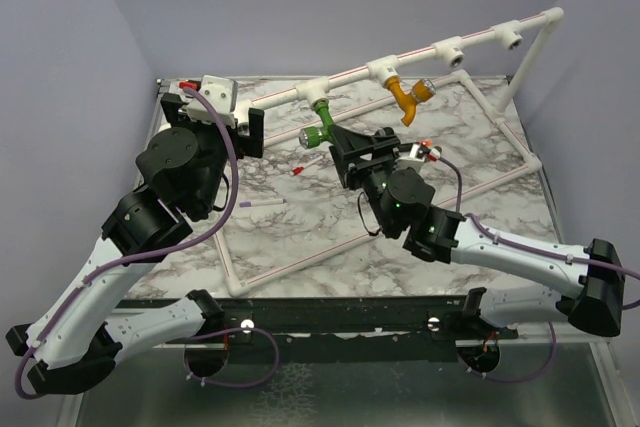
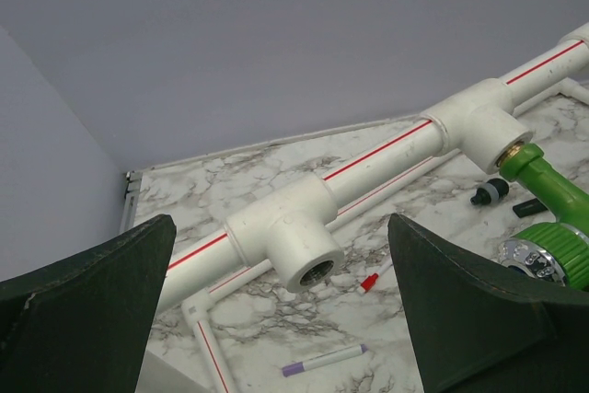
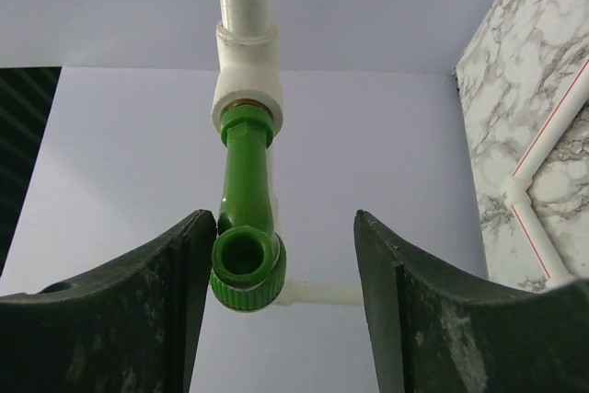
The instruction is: Install the water faucets
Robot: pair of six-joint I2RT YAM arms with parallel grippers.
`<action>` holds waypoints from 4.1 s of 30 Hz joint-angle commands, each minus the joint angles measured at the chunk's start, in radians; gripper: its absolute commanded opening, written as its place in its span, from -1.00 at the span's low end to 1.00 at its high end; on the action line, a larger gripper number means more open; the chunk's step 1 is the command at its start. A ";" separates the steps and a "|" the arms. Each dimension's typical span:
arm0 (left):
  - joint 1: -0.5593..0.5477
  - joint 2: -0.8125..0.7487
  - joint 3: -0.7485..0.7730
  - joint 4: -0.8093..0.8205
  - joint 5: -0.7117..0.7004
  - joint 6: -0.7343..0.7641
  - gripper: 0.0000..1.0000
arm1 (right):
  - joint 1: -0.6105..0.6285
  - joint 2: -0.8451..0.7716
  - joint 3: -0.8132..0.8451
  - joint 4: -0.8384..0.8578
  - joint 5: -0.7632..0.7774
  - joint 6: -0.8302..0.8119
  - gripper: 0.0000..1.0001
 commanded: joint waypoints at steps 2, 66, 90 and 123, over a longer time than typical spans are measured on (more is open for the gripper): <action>-0.007 0.002 0.000 0.007 -0.012 0.002 0.98 | 0.001 -0.054 -0.035 0.021 0.003 -0.084 0.33; -0.007 0.038 0.033 -0.024 -0.069 -0.003 0.98 | 0.001 -0.028 0.006 0.081 -0.457 -3.025 0.73; -0.007 0.029 0.014 -0.019 -0.070 0.011 0.98 | 0.001 0.108 0.070 0.193 -0.406 -2.971 -0.24; -0.007 0.004 -0.008 -0.001 -0.072 0.018 0.98 | 0.003 0.153 -0.015 0.610 -0.076 -1.536 -0.99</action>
